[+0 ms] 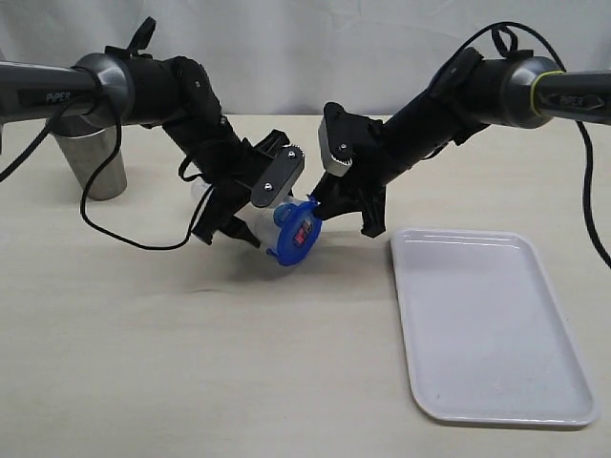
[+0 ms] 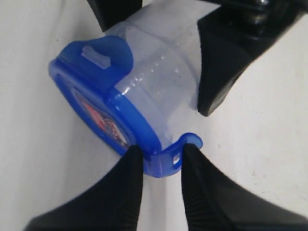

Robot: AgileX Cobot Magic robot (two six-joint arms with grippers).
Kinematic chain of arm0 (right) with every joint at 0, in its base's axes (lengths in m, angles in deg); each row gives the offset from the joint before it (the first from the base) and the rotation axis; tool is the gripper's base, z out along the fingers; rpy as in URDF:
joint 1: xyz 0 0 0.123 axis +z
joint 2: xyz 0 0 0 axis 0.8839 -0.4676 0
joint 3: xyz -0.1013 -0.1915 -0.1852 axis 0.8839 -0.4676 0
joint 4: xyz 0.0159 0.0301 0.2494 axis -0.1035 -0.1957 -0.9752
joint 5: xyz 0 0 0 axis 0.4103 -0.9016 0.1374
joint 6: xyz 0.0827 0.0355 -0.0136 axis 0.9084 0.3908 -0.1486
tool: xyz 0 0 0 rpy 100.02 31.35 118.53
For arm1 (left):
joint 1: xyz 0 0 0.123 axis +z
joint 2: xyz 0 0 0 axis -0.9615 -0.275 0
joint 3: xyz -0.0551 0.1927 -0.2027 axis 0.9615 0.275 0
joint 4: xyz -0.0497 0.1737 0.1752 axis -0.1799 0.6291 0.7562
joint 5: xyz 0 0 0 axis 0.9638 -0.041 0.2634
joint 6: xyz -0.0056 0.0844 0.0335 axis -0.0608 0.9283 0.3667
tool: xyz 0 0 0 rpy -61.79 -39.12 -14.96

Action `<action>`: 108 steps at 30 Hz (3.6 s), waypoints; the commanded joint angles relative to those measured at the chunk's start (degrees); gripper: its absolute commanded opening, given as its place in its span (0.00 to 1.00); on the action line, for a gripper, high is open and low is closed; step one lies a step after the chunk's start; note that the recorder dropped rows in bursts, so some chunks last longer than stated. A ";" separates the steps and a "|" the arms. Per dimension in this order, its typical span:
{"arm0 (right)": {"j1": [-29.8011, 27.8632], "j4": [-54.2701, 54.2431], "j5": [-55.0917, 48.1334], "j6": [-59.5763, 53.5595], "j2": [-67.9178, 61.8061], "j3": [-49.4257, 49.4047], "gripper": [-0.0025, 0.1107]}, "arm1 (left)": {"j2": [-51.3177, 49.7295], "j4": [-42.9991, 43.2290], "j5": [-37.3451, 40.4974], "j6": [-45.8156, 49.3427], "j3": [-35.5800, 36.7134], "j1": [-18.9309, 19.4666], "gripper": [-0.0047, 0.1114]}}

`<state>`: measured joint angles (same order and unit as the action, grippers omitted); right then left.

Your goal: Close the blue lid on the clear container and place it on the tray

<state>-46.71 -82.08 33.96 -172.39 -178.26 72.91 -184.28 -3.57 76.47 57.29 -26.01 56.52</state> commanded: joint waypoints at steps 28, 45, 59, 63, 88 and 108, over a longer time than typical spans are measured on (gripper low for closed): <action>0.40 -0.96 -11.14 9.57 1.87 3.53 0.21 | -0.29 -20.04 -2.02 0.02 -1.36 -0.99 0.04; -6.85 -3.35 -10.85 18.10 15.02 4.51 0.41 | -0.29 -24.08 -2.79 -16.21 -1.36 2.37 0.04; -13.45 -5.39 -10.16 31.73 22.58 4.51 0.06 | 1.40 -55.96 16.34 -6.83 -1.36 2.29 0.04; -13.54 -4.94 -12.25 34.70 23.51 4.39 0.06 | 1.40 -63.88 22.77 -3.18 -1.36 2.15 0.04; -25.23 -21.60 -14.52 39.61 39.29 -21.92 0.06 | 0.24 -71.95 22.16 1.67 -1.36 -4.16 0.04; -29.36 -16.84 -5.04 44.11 48.73 -20.54 0.06 | -0.43 -59.98 11.04 -4.14 -1.36 -12.59 0.04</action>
<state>-75.82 -99.68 29.42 -128.59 -130.97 52.11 -185.28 -62.76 90.13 52.99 -26.90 45.28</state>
